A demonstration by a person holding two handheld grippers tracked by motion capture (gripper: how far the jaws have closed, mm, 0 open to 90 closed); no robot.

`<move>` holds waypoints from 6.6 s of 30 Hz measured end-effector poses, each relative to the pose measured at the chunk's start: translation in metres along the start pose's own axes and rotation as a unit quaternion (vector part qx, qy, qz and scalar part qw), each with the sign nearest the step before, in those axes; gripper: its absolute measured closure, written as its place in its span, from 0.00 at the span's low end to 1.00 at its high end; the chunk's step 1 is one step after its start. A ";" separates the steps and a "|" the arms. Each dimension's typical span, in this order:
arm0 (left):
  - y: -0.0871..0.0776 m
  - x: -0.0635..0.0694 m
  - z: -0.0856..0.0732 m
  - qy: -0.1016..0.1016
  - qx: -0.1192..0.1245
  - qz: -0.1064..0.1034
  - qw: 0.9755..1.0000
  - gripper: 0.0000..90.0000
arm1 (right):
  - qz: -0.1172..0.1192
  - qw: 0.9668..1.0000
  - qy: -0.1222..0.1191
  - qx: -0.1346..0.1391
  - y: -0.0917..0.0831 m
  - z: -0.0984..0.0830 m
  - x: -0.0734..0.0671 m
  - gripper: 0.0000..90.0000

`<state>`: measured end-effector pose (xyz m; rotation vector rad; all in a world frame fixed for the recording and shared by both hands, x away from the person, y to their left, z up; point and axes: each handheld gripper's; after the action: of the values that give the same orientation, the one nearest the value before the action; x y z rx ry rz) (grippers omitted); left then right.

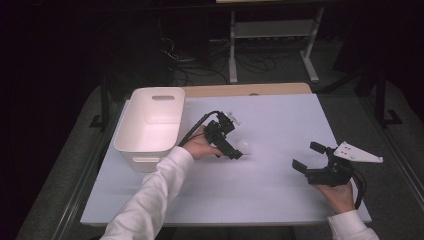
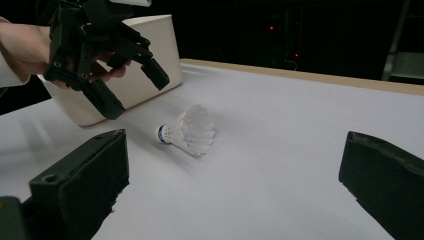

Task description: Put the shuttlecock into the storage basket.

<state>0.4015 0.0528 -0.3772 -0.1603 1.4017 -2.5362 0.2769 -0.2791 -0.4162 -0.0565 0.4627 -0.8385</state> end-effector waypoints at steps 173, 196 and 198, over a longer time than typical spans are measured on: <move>-0.053 0.013 0.029 0.031 -0.043 0.000 0.999 0.72 | 0.009 1.000 0.010 -0.010 0.003 -0.002 0.000 0.00; -0.090 0.008 0.029 0.028 -0.037 0.020 0.999 0.71 | 0.010 1.000 0.013 -0.016 0.004 -0.002 0.000 0.00; -0.093 0.007 0.029 0.026 -0.036 0.023 0.999 0.71 | 0.011 1.000 0.014 -0.018 0.004 -0.003 -0.001 0.00</move>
<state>0.3865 0.0748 -0.2829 -0.0742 1.4982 -2.4717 0.2782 -0.2758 -0.4192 -0.0715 0.5045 -0.8104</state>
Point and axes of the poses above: each handheld gripper's, and its own axes: y roughly forward along the jaws, z roughly out of its top, x roughly to its right, and after that the axes turned 12 degrees about y, right-handed
